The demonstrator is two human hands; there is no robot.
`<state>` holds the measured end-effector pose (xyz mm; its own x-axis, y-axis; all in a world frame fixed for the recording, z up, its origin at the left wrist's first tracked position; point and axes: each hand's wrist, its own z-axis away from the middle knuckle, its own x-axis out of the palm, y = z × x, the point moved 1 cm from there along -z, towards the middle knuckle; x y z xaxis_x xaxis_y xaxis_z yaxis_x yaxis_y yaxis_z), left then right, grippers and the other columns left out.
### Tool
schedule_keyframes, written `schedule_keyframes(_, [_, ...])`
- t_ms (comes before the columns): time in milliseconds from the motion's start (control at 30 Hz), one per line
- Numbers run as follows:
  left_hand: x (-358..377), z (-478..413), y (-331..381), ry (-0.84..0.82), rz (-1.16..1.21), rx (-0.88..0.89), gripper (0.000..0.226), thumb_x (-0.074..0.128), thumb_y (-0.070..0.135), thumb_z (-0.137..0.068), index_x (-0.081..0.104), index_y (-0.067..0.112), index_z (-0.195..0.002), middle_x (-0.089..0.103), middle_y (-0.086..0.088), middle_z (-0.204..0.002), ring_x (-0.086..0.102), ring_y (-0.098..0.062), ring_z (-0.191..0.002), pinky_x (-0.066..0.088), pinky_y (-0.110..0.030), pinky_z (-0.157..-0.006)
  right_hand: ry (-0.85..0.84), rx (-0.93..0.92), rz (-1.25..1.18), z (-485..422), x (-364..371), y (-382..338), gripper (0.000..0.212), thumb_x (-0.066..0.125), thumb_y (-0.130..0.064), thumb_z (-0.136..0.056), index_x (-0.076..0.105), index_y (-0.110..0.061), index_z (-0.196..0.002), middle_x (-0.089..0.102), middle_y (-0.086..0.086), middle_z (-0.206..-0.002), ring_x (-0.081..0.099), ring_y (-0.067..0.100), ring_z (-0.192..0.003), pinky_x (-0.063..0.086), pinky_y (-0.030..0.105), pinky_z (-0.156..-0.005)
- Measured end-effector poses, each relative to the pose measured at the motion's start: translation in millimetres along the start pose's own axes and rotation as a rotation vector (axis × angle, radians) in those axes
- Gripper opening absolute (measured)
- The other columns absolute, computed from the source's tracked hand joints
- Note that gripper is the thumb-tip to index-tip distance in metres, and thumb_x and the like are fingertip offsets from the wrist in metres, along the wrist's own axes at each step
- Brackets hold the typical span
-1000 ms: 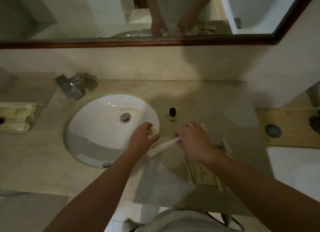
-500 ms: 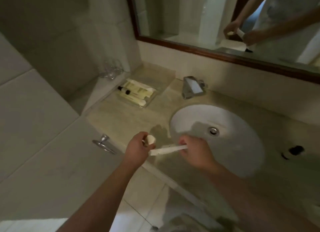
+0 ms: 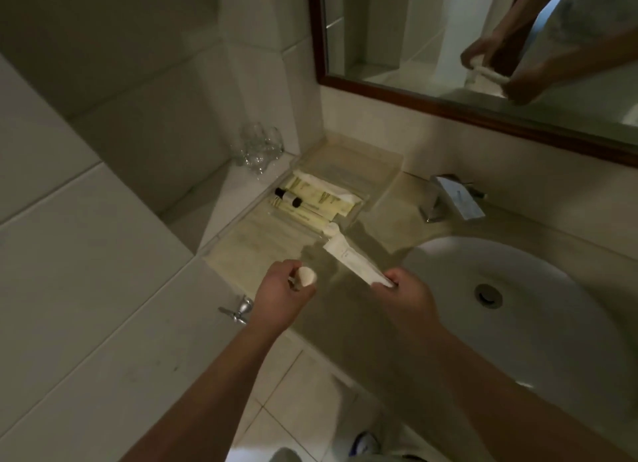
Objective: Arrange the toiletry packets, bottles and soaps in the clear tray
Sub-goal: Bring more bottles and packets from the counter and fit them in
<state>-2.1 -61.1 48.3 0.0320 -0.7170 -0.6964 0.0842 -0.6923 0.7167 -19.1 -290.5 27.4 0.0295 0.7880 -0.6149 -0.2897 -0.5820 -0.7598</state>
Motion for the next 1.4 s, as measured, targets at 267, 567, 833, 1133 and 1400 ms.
schedule_keyframes(267, [5.9, -90.7, 16.7, -0.134, 0.082, -0.065, 0.02, 0.061, 0.029, -0.089, 0.068, 0.012, -0.097, 0.065, -0.004, -0.089, 0.059, -0.013, -0.074, 0.052, -0.03, -0.071, -0.006, 0.06, 0.007, -71.6, 11.6, -12.7, 0.019, 0.062, -0.037, -0.087, 0.062, -0.023, -0.1, 0.065, -0.003, -0.087, 0.063, 0.02, -0.078, 0.045, 0.031, -0.065])
schedule_keyframes(567, [20.5, -194.7, 5.3, -0.516, 0.491, -0.319, 0.025, 0.041, 0.018, -0.095, 0.063, 0.006, -0.097, 0.061, -0.008, -0.075, 0.047, -0.013, -0.057, 0.042, -0.028, -0.061, 0.052, 0.248, 0.006, -103.1, 13.6, -18.3, 0.01, 0.058, -0.035, -0.09, 0.058, -0.025, -0.094, 0.06, -0.009, -0.079, 0.059, 0.01, -0.07, 0.04, 0.023, -0.052])
schedule_keyframes(833, [32.6, -280.4, 0.1, -0.735, 0.067, -0.033, 0.012, 0.05, 0.026, -0.097, 0.056, 0.018, -0.103, 0.069, 0.0, -0.086, 0.058, -0.014, -0.069, 0.045, -0.027, -0.06, 0.203, 0.399, -0.008, -114.7, 34.0, -32.6, 0.012, 0.064, -0.033, -0.089, 0.063, -0.021, -0.091, 0.062, -0.004, -0.076, 0.058, 0.008, -0.066, 0.044, 0.024, -0.053])
schedule_keyframes(1133, [48.4, -306.8, -1.4, -0.798, -0.133, 0.12, 0.024, 0.061, 0.037, -0.088, 0.062, 0.015, -0.098, 0.065, 0.001, -0.09, 0.064, -0.015, -0.08, 0.045, -0.024, -0.057, 0.279, 0.477, -0.08, -124.8, 55.2, -46.3, 0.015, 0.065, -0.032, -0.09, 0.064, -0.02, -0.099, 0.064, -0.003, -0.084, 0.062, 0.011, -0.074, 0.055, 0.028, -0.067])
schedule_keyframes(1400, [75.7, -288.9, 7.9, -0.886, -0.271, 0.136, 0.024, 0.053, 0.031, -0.089, 0.064, 0.009, -0.088, 0.064, -0.008, -0.081, 0.056, -0.018, -0.068, 0.042, -0.031, -0.061, 0.303, 0.478, -0.086, -131.7, 50.8, -47.5, 0.013, 0.065, -0.03, -0.091, 0.063, -0.019, -0.097, 0.061, -0.006, -0.08, 0.059, 0.006, -0.07, 0.04, 0.016, -0.055])
